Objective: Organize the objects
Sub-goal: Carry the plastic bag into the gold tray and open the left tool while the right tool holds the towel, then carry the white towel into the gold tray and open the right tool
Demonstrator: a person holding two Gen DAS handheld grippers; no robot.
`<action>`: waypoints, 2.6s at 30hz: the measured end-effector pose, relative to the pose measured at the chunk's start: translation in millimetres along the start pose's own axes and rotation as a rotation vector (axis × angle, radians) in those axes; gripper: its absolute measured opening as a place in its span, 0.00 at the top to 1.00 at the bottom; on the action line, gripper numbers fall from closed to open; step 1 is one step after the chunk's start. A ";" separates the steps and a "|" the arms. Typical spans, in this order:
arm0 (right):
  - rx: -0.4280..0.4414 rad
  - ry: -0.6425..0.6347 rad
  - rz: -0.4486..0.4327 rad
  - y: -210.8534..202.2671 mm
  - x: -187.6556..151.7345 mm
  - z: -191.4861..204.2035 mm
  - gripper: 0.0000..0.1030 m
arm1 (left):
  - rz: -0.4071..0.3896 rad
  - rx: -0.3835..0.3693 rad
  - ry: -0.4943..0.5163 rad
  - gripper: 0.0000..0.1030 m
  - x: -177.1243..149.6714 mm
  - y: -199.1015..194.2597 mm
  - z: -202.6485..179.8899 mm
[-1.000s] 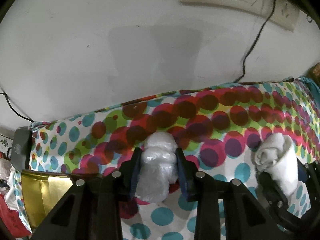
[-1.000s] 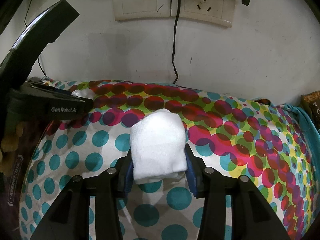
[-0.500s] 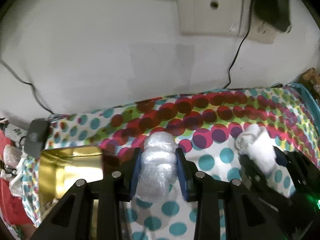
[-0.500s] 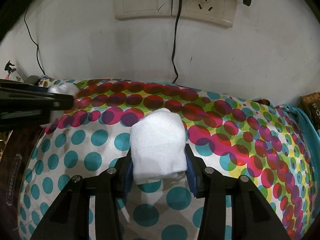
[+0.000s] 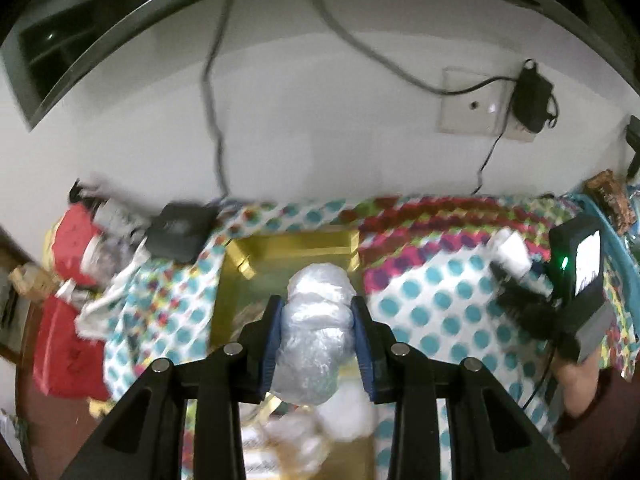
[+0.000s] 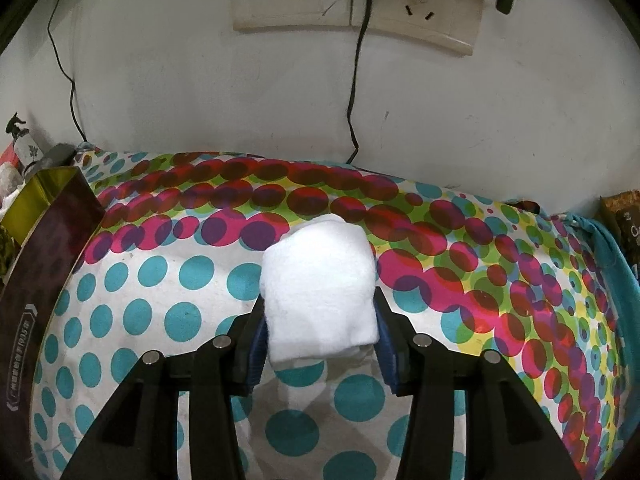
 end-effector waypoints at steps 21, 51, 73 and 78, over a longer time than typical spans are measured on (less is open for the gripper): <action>-0.023 -0.017 0.007 -3.8 -5.2 2.7 0.56 | 0.057 0.014 -0.113 0.66 -55.2 38.7 38.3; -0.059 -0.045 0.010 -1.0 -3.1 3.7 0.57 | -0.250 0.187 -0.149 0.43 -101.7 -67.2 89.3; 0.176 -0.175 -0.216 -125.5 40.7 118.2 0.62 | -0.162 0.155 -0.395 0.43 -192.0 -85.0 166.0; 0.292 -0.230 -0.212 -151.8 50.3 177.2 0.62 | -0.182 0.161 -0.398 0.43 -194.1 -93.8 175.2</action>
Point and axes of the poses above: each gripper's, at about its wrist camera, not at the fingertips, and y roughly the way its jaws point, z to its left, x to its top, the point moved 6 cm from there along y, roughly the way its jaws point, and after that the axes turned 14 degrees about -y, right-handed, at the moved point
